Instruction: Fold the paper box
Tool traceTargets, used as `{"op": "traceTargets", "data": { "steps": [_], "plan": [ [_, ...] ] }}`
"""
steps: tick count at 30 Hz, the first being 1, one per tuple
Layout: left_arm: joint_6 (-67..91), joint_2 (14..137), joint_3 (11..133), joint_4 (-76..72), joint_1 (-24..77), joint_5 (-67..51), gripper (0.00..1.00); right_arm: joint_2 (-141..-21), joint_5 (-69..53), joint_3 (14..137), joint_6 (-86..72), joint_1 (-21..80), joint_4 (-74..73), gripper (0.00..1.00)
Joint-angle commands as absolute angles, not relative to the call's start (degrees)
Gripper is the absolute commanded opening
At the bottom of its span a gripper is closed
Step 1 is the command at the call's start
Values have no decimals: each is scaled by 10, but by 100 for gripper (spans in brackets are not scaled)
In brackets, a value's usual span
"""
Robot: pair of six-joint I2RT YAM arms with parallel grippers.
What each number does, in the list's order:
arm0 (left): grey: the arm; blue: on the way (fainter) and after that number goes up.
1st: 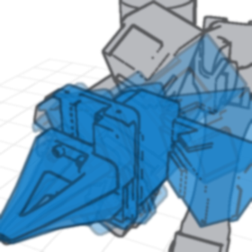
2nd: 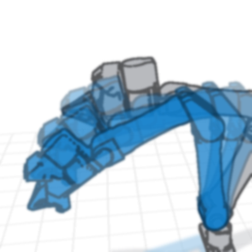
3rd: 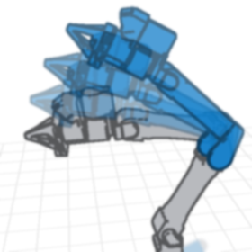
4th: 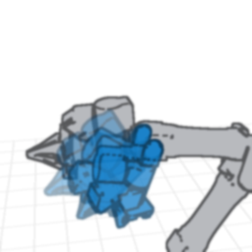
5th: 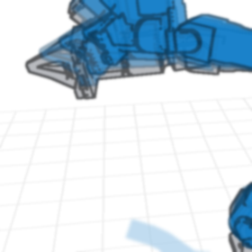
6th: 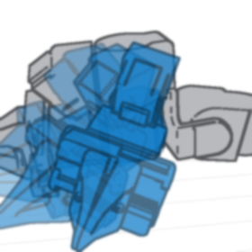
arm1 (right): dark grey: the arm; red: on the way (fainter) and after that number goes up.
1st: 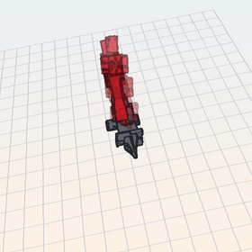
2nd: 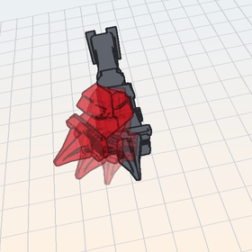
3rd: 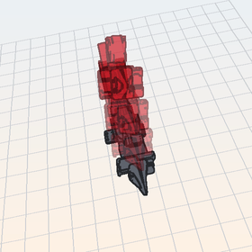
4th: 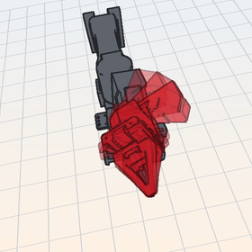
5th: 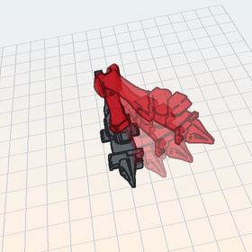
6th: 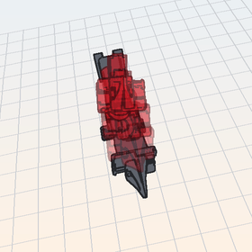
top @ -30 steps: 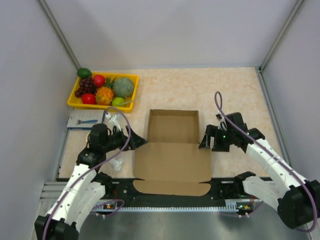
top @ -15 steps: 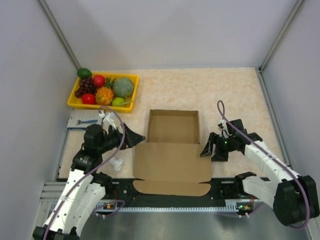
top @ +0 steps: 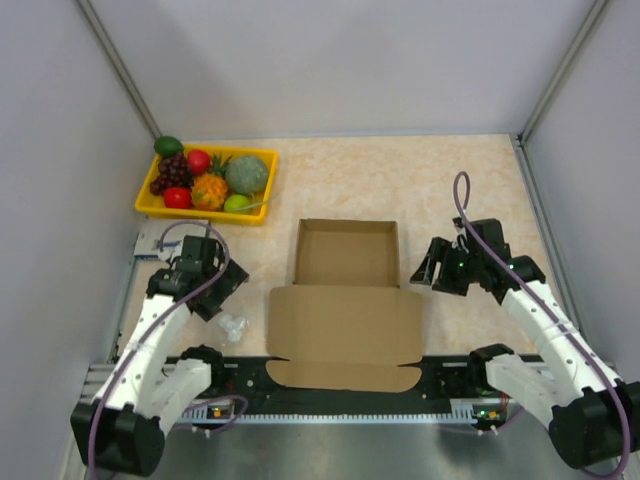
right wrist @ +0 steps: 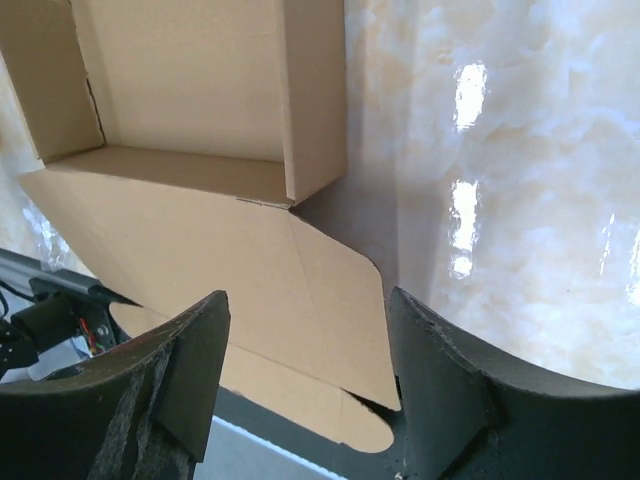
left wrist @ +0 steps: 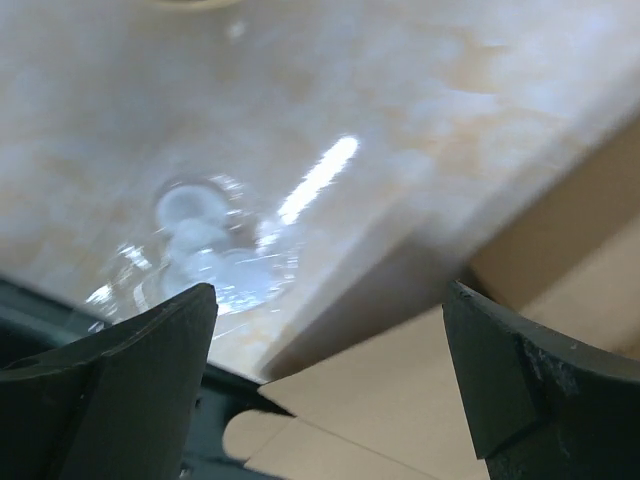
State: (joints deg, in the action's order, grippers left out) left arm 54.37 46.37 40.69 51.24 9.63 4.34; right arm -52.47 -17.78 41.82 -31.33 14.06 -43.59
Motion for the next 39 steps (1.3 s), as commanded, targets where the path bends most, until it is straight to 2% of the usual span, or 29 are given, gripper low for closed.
{"op": "traceTargets", "data": {
  "steps": [1,6,10,11,17,26,27,31,35,39],
  "plan": [
    [629,579,434,654,78,123,98,-523,-162,432,-288,135,-447,65],
    [621,621,422,657,78,149,98,-517,-198,419,-284,135,-432,66],
    [612,644,393,593,78,128,97,-511,-206,407,-287,137,-412,66],
    [601,649,387,577,79,90,96,-510,-209,405,-289,135,-408,66],
    [601,679,360,540,79,66,98,-509,-227,403,-290,136,-396,66],
    [620,663,325,497,79,34,93,-519,-245,400,-292,136,-384,66],
    [620,663,320,496,78,39,90,-519,-247,400,-292,135,-384,66],
    [625,656,320,503,78,48,67,-519,-246,398,-294,136,-382,66],
    [621,633,348,543,79,90,62,-516,-249,396,-297,136,-382,66],
    [613,608,408,588,76,100,50,-515,-245,398,-301,136,-381,66]
  ]
}}
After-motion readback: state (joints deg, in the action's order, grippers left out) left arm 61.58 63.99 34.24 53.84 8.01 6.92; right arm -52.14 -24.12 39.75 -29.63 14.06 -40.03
